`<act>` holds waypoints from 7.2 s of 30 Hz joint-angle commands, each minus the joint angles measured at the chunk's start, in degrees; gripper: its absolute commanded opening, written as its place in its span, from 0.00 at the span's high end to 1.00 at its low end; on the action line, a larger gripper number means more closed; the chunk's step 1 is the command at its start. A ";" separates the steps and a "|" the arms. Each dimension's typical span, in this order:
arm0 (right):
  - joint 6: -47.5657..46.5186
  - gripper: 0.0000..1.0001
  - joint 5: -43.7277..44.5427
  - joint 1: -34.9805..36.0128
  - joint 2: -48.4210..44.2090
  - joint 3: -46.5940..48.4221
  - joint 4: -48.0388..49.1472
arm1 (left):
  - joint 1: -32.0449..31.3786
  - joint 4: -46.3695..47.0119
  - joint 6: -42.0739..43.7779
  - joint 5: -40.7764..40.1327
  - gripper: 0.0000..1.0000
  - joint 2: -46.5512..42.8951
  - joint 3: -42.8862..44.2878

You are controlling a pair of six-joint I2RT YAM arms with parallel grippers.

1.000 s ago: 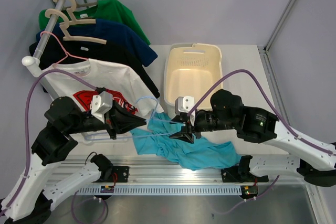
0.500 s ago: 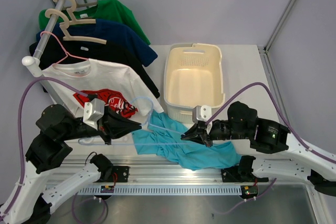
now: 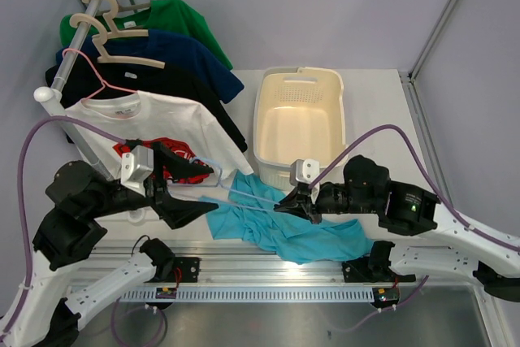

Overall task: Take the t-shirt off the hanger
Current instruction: Place the hanger at the clothesline, then place the T-shirt in the bin.

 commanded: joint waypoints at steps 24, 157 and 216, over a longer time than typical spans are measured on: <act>1.80 1.00 7.68 -6.31 13.80 12.57 21.71 | 0.16 3.12 -13.80 -55.34 0.01 -8.74 14.00; 33.18 0.01 35.54 -11.06 23.04 8.11 -5.35 | 0.16 21.21 -20.48 -41.31 0.01 -0.58 -22.46; -18.93 0.96 7.94 -14.05 31.47 8.78 12.24 | 0.16 25.53 -19.16 -41.92 0.01 -11.83 -33.11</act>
